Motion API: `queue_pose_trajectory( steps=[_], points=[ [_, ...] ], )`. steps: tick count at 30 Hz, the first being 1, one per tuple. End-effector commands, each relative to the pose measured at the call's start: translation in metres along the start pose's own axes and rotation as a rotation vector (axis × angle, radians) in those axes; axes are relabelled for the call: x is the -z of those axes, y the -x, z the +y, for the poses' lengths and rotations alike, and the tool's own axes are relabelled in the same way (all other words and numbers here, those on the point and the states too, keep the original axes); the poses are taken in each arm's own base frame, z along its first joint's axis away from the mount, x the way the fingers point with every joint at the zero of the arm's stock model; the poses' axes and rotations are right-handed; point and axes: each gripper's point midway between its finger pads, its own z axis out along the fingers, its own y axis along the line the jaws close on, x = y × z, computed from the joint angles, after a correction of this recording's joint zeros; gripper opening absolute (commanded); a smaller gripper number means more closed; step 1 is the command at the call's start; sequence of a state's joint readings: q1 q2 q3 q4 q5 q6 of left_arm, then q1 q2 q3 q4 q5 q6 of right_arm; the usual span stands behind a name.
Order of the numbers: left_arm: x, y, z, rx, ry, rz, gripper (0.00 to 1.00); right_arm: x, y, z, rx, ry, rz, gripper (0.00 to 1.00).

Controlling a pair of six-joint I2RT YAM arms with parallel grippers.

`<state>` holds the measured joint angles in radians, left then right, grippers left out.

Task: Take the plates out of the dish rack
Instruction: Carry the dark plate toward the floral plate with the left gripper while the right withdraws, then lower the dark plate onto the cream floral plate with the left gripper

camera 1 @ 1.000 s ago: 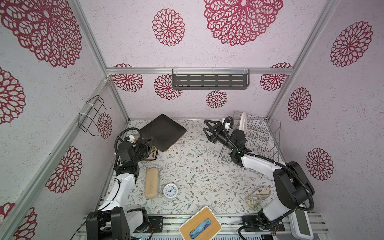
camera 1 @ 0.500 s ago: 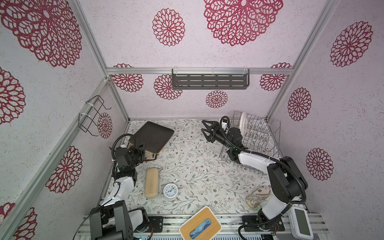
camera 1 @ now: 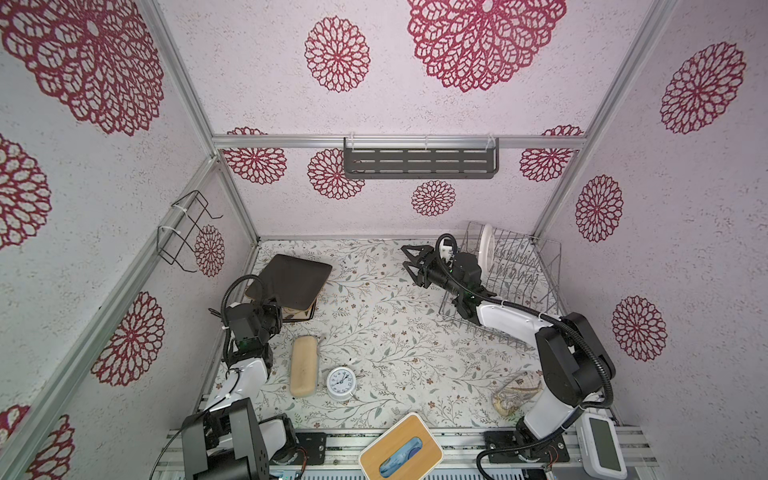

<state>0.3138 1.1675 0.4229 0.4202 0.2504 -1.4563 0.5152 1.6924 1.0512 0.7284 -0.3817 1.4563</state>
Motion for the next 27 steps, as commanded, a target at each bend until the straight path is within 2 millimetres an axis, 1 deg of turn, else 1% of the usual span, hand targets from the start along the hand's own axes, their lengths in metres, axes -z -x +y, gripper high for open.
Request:
queue_pose_trajectory(
  steps=[1, 8, 11, 16, 27],
  points=[
    [0.013, 0.020, -0.061, -0.042, -0.218, -0.089, 0.00, 0.000, 0.003, 0.018, 0.069, 0.037, 0.006, 0.71],
    [0.011, 0.033, -0.046, -0.057, -0.154, -0.148, 0.00, 0.000, 0.002, 0.013, 0.083, 0.022, 0.009, 0.71],
    [0.009, 0.037, -0.040, -0.053, -0.133, -0.161, 0.00, -0.001, 0.001, 0.016, 0.078, 0.040, 0.020, 0.71],
    [0.003, 0.042, -0.032, -0.050, -0.113, -0.171, 0.00, -0.001, 0.001, 0.011, 0.087, 0.009, 0.019, 0.70],
    [-0.010, 0.047, -0.021, -0.047, -0.093, -0.168, 0.00, -0.002, 0.001, 0.004, 0.094, -0.014, 0.020, 0.70]
  ],
)
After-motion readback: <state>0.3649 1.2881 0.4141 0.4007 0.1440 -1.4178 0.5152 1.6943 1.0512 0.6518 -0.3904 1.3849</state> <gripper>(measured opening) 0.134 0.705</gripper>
